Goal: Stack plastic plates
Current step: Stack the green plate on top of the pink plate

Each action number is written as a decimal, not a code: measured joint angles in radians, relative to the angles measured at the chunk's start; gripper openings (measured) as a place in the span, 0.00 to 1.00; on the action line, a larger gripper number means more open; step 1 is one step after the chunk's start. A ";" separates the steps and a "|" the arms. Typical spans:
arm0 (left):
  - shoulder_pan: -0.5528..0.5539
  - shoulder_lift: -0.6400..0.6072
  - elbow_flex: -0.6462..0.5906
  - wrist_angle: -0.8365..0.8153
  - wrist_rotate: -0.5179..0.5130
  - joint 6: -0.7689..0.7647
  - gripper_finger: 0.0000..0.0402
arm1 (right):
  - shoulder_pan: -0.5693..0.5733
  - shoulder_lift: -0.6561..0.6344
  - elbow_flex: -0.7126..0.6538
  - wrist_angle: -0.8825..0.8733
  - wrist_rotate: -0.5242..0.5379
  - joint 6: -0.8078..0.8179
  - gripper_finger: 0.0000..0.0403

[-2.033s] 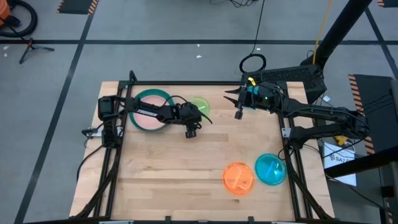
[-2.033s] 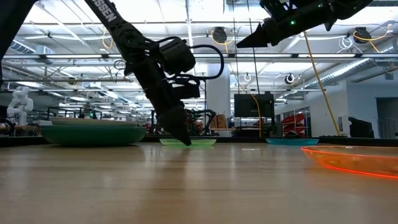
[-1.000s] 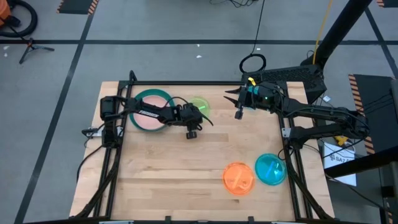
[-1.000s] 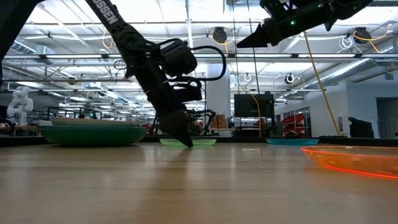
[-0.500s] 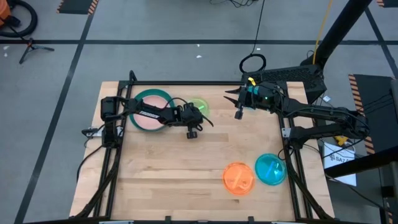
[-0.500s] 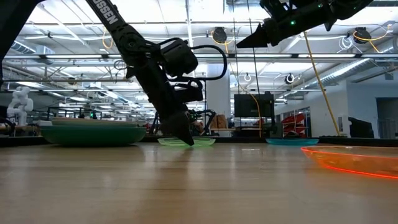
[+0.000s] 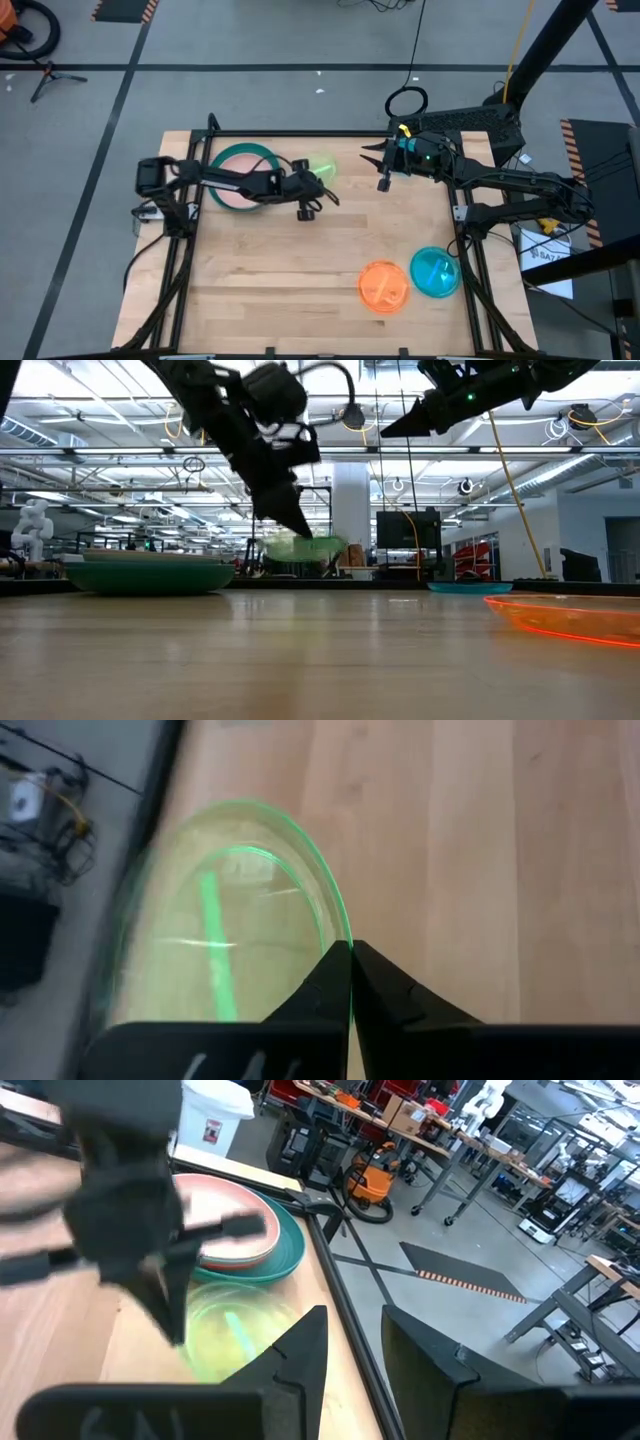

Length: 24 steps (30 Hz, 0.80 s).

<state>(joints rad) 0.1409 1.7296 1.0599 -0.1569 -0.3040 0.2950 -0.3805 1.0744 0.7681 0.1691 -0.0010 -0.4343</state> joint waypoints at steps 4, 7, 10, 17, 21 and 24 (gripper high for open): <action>-0.013 -0.092 0.000 -0.110 -0.038 -0.016 0.01 | 0.000 0.000 0.000 -0.001 0.001 0.001 0.22; -0.024 -0.175 0.000 -0.184 -0.039 -0.057 0.01 | 0.000 0.000 0.000 -0.001 0.002 0.002 0.22; -0.036 -0.247 0.001 -0.255 -0.041 -0.117 0.01 | 0.000 0.000 0.000 -0.002 0.003 0.003 0.22; -0.060 -0.346 0.000 -0.533 -0.115 -0.270 0.01 | 0.000 0.000 0.000 -0.009 0.003 0.006 0.22; -0.064 -0.352 0.000 -0.634 -0.203 -0.353 0.01 | 0.000 0.000 0.000 -0.013 0.003 0.005 0.22; -0.061 -0.351 -0.002 -0.690 -0.224 -0.391 0.01 | 0.000 0.000 0.000 -0.012 0.003 0.005 0.22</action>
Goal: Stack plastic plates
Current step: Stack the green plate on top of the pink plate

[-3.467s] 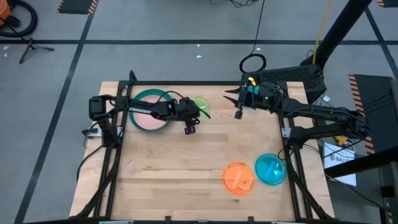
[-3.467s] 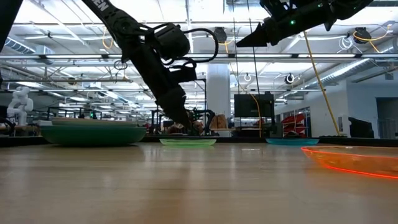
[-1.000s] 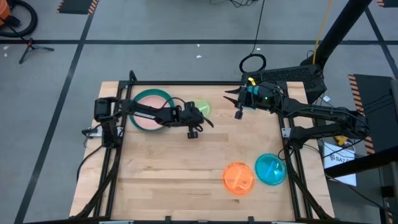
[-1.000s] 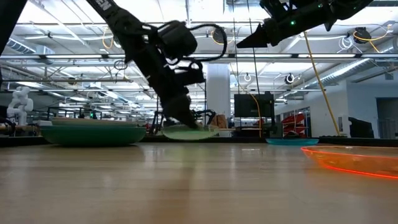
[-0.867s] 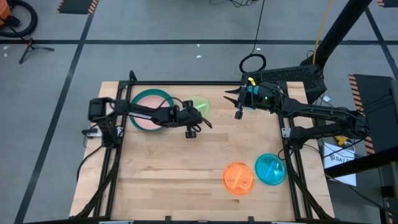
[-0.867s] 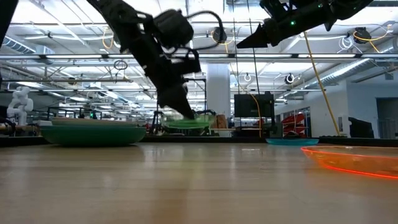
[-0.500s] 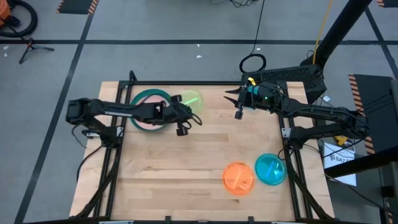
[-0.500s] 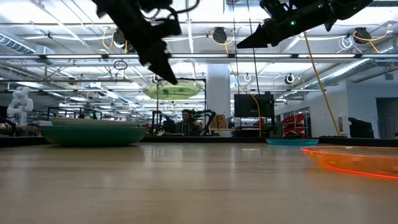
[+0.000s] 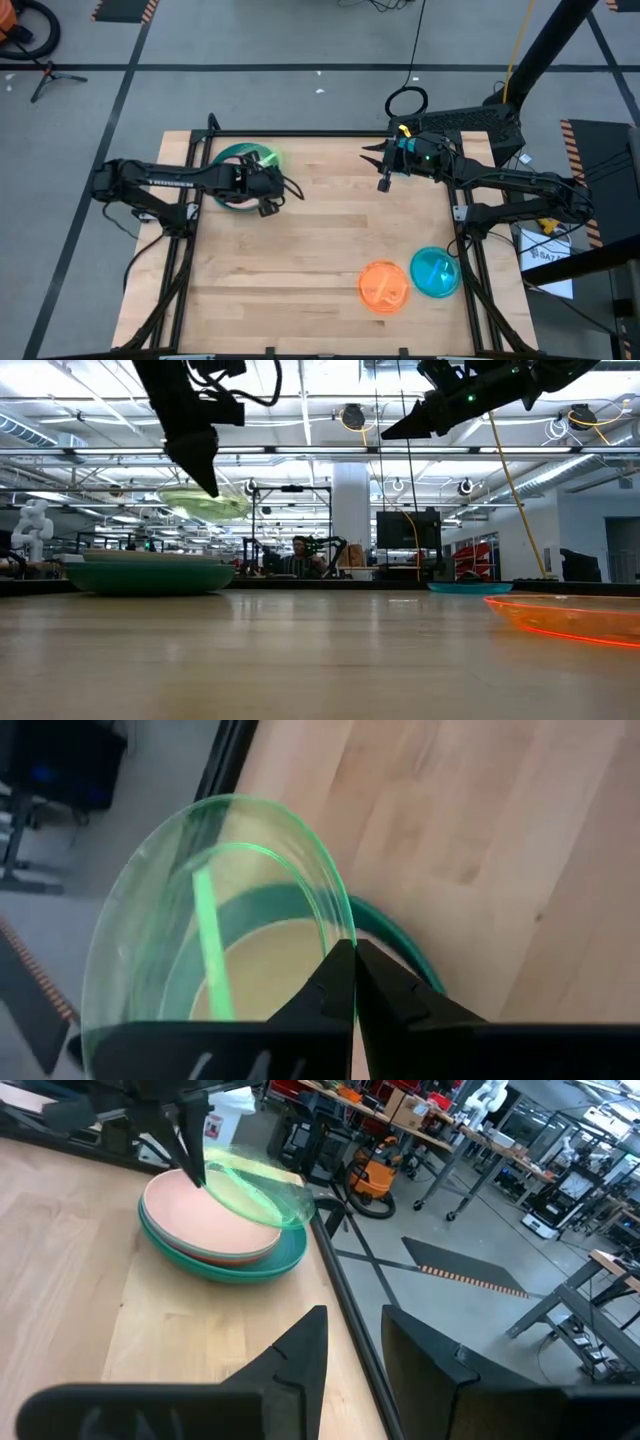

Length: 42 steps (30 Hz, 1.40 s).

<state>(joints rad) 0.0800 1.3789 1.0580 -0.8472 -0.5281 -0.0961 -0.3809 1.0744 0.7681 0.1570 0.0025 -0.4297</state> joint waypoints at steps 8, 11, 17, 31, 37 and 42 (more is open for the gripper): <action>0.030 0.005 -0.003 -0.110 -0.003 -0.107 0.01 | 0.000 0.000 0.000 -0.005 0.000 -0.001 0.22; 0.043 0.005 -0.003 -0.127 0.006 -0.124 0.01 | 0.000 0.000 0.000 -0.005 0.000 -0.001 0.22; 0.057 0.005 -0.003 -0.132 0.033 -0.148 0.02 | 0.000 0.000 0.000 -0.005 0.000 0.000 0.22; 0.056 0.005 -0.003 -0.131 0.035 -0.175 0.05 | 0.000 0.000 0.000 -0.012 0.000 0.000 0.22; 0.056 0.005 -0.003 -0.131 0.034 -0.203 0.05 | 0.000 0.000 0.000 -0.012 0.000 -0.001 0.22; 0.056 0.005 -0.003 -0.137 0.035 -0.214 0.05 | 0.000 0.000 0.000 -0.012 0.000 -0.001 0.22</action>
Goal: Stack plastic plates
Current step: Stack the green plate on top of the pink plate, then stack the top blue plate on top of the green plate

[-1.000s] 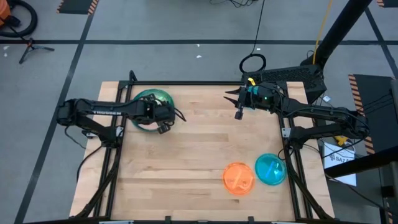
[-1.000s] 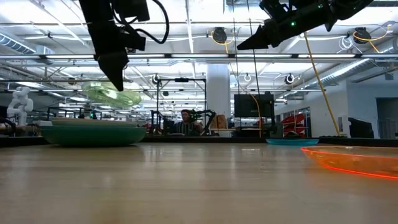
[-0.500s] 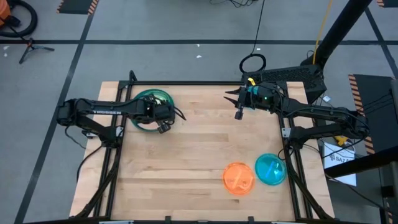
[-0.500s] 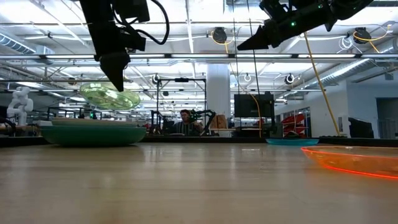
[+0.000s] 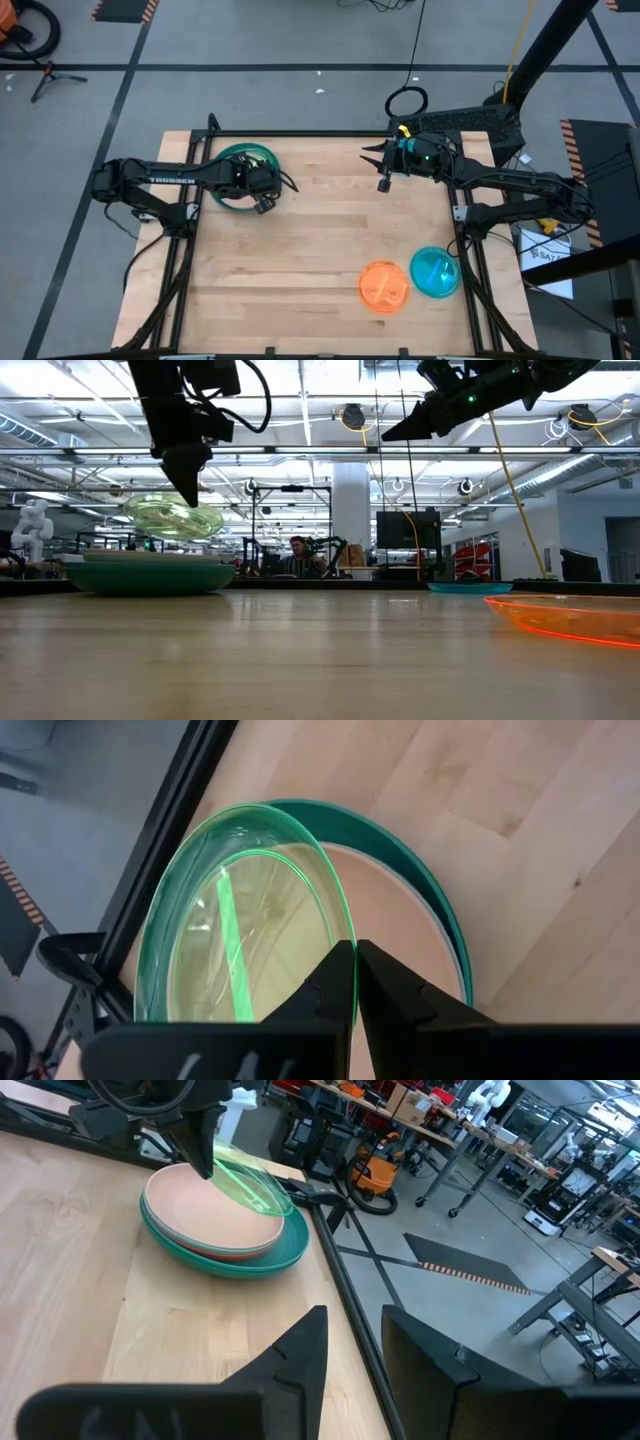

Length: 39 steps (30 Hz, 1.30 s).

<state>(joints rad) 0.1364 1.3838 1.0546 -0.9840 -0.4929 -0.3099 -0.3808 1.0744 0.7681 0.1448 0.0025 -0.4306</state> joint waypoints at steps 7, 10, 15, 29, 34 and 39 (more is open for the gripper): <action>0.000 0.000 0.000 -0.014 0.003 -0.005 0.05 | 0.000 0.000 0.000 0.000 0.000 0.000 0.22; 0.000 0.000 0.000 -0.018 0.004 -0.006 0.05 | 0.000 0.000 0.000 0.000 0.000 0.001 0.22; 0.000 0.000 0.000 -0.022 0.023 -0.035 0.05 | 0.000 0.000 0.000 0.000 0.000 0.002 0.22; 0.001 0.000 0.000 -0.041 0.044 -0.064 0.11 | 0.000 0.000 0.000 -0.015 0.000 0.002 0.22; 0.001 0.000 0.000 -0.039 0.043 -0.067 0.22 | 0.000 0.000 0.000 -0.015 0.000 0.002 0.22; 0.001 0.000 0.000 -0.027 0.042 -0.039 0.28 | 0.000 0.000 0.000 -0.015 0.000 0.001 0.22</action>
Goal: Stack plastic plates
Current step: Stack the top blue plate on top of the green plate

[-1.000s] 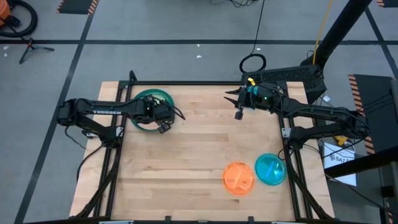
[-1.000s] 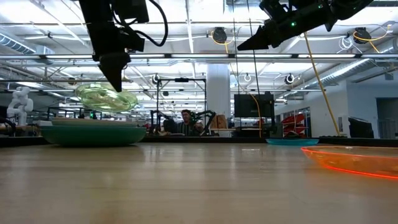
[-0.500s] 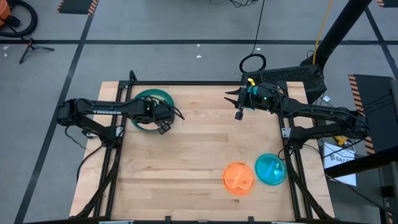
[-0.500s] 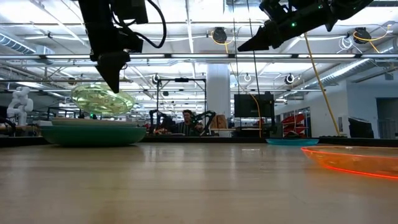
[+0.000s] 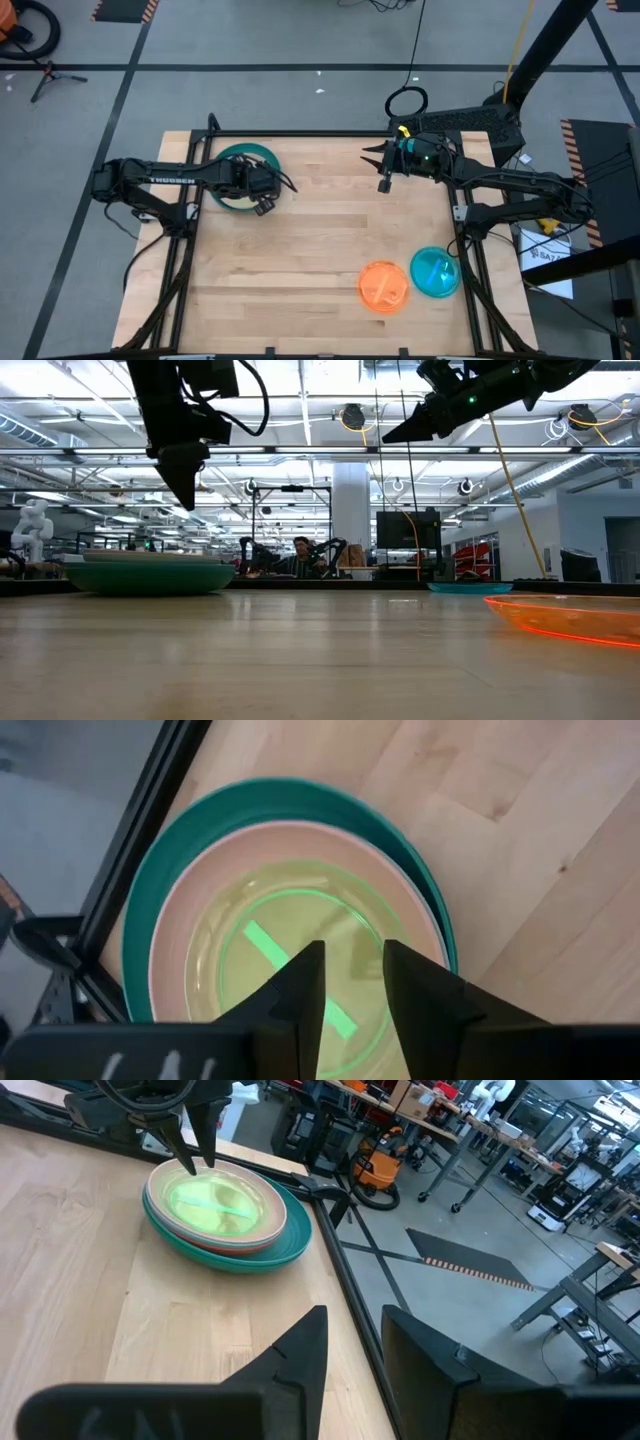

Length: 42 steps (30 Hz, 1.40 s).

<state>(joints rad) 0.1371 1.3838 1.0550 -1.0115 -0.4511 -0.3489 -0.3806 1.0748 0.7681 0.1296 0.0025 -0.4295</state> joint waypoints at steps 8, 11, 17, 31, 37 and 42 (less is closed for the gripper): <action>-0.001 0.000 0.000 0.020 -0.005 0.121 0.28 | 0.000 0.000 0.000 0.000 0.000 0.001 0.22; -0.001 0.000 0.000 0.021 -0.027 0.154 0.28 | 0.000 0.000 0.000 -0.005 0.000 0.001 0.22; -0.001 0.000 0.000 0.021 -0.048 0.220 0.28 | 0.000 0.000 0.000 -0.010 0.000 0.003 0.22; 0.042 -0.047 -0.155 0.204 -0.047 0.340 0.28 | 0.000 0.000 0.000 -0.023 0.000 0.025 0.22; 0.100 -0.051 -0.215 0.244 -0.042 0.351 0.28 | 0.000 0.000 0.000 -0.030 0.001 0.027 0.22; 0.146 -0.051 -0.228 0.306 0.013 0.415 0.28 | 0.000 0.000 0.000 -0.030 0.001 0.041 0.22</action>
<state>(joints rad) 0.2833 1.3327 0.8272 -0.7055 -0.4379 0.0661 -0.3807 1.0748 0.7681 0.0995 0.0032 -0.3882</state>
